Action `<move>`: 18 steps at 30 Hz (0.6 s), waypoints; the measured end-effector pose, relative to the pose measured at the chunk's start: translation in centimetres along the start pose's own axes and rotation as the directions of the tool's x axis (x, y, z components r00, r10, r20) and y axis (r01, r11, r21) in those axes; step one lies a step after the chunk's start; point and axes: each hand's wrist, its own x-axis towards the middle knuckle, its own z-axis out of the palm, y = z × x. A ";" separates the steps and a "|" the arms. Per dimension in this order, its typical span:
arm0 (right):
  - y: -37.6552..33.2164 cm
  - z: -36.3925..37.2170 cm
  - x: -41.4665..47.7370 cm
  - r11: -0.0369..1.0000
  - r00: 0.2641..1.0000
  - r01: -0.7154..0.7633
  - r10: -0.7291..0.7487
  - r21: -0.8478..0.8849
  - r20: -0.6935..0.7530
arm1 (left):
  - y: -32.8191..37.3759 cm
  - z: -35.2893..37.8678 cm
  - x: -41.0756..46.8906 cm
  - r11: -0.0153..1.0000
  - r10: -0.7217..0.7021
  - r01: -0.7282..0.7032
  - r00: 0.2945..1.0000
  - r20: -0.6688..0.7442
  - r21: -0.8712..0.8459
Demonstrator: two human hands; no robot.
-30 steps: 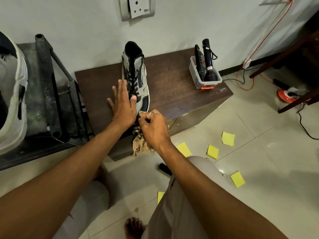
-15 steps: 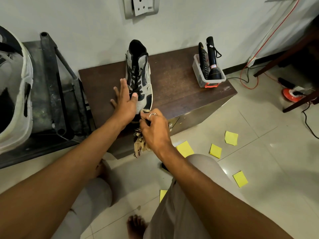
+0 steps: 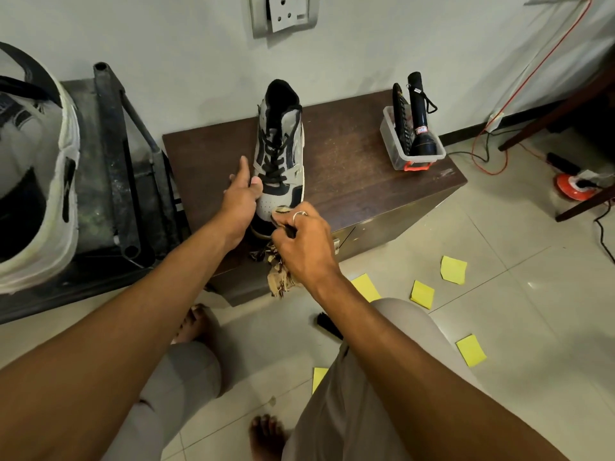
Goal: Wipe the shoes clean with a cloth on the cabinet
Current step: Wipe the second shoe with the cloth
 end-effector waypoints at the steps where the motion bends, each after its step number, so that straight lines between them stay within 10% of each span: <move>1: 0.0 -0.3 0.0 1.000 1.000 0.009 -0.009 0.023 0.007 | 0.3 0.2 -0.2 1.000 -0.003 0.003 1.000 0.003 0.028; 5: -0.3 -0.5 2.0 0.982 0.977 0.182 -0.186 -0.048 -0.104 | 0.5 0.4 -0.3 0.999 0.002 -0.002 1.000 0.004 0.048; 10: -0.8 0.8 2.6 0.901 0.960 0.277 -0.250 -0.333 0.123 | 0.6 0.6 -0.5 0.997 -0.007 0.008 1.000 -0.013 0.071; 14: -1.0 -0.9 1.7 0.980 0.977 0.176 -0.162 -0.089 0.141 | 0.7 0.6 -0.6 0.998 -0.006 0.008 1.000 -0.025 0.068; 18: 0.5 -2.8 3.1 0.993 0.989 0.056 -0.040 0.108 -0.144 | 1.0 1.7 -1.1 0.989 0.077 -0.064 0.992 -0.102 0.131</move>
